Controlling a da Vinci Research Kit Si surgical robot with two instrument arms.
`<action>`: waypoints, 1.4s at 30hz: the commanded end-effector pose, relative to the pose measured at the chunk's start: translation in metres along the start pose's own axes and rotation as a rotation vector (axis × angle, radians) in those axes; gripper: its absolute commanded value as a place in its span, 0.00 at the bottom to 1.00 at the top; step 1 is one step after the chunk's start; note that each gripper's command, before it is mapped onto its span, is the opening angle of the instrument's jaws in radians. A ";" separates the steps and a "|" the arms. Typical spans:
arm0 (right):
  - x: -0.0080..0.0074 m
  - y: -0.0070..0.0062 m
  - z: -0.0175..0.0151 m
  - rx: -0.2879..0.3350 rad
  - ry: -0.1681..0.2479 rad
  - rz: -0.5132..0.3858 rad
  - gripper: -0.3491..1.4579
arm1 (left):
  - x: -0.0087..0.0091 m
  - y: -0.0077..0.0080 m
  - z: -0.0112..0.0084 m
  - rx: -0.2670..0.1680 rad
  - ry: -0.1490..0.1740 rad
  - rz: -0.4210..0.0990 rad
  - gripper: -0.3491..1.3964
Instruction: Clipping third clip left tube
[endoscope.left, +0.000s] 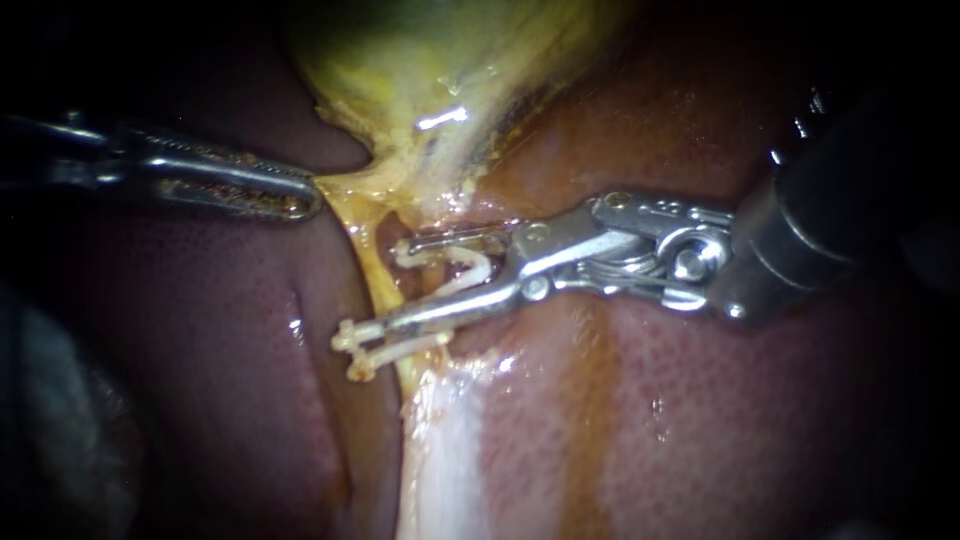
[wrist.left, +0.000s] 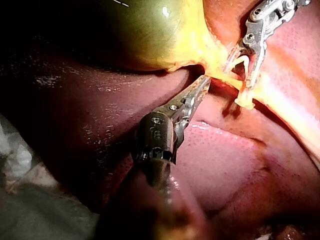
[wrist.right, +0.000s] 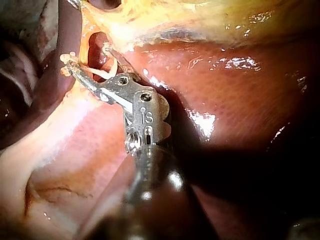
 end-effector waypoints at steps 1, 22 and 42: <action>0.0001 -0.0001 0.0003 0.001 0.006 0.001 0.47 | 0.0000 0.0000 0.0000 0.000 0.000 -0.001 0.00; 0.0047 -0.0033 0.0029 0.061 0.133 0.032 0.47 | 0.0000 0.0000 0.0000 0.000 0.000 0.000 0.00; 0.0070 -0.0049 0.0023 0.090 0.163 0.153 0.36 | -0.0001 -0.0001 0.0000 0.000 0.000 0.000 0.00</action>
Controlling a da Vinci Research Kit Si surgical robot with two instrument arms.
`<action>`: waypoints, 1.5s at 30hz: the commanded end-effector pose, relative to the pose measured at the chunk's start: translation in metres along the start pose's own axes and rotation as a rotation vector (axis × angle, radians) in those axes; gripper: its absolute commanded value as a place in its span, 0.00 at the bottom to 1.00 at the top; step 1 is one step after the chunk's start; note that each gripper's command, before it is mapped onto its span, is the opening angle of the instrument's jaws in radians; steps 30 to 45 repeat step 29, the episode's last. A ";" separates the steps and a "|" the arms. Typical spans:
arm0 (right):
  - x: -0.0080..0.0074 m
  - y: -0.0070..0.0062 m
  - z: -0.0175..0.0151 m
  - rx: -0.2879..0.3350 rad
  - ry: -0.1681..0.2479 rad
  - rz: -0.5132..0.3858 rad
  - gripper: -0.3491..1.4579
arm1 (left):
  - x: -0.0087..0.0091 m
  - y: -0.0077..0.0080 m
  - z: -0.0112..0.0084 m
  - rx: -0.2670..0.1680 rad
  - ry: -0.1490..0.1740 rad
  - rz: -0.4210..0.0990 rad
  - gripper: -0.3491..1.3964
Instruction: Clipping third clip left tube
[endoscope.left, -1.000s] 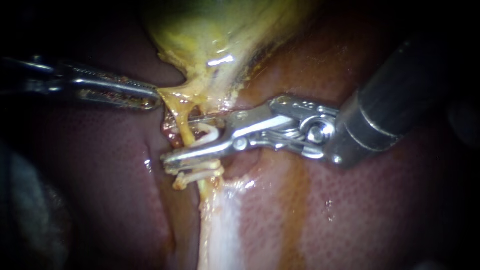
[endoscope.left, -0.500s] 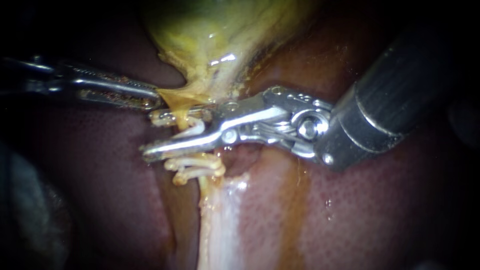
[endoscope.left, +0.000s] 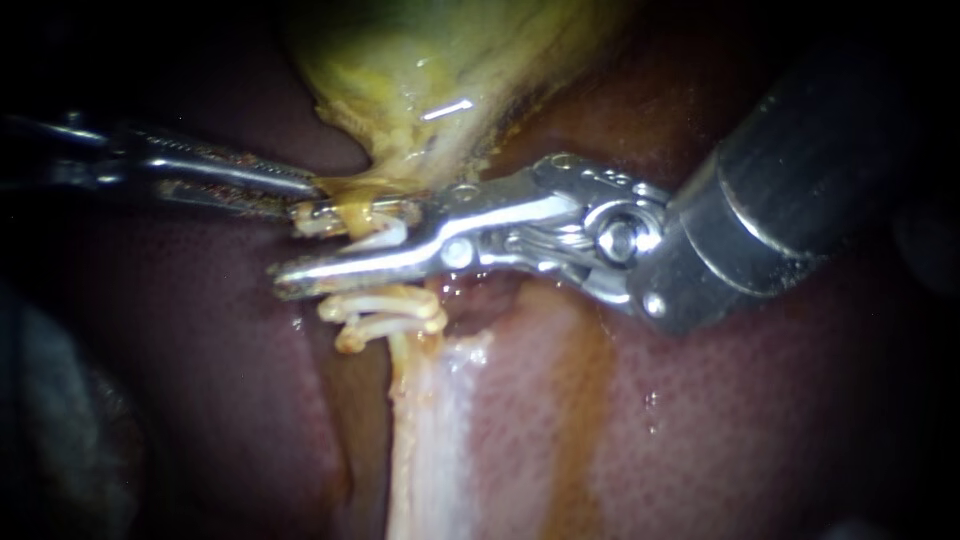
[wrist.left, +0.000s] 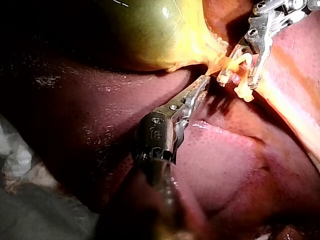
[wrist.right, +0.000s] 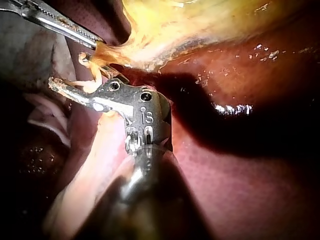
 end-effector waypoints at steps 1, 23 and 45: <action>0.0000 0.0000 -0.0001 0.000 -0.002 0.013 0.35 | 0.0000 0.0000 0.0000 0.000 0.000 0.000 0.00; -0.0007 -0.0005 -0.0013 0.000 -0.013 0.111 0.00 | 0.0000 0.0000 0.0001 0.000 0.000 0.000 0.00; -0.0008 -0.0004 -0.0013 0.000 -0.013 0.110 0.00 | 0.0000 0.0000 0.0002 0.000 0.000 0.000 0.00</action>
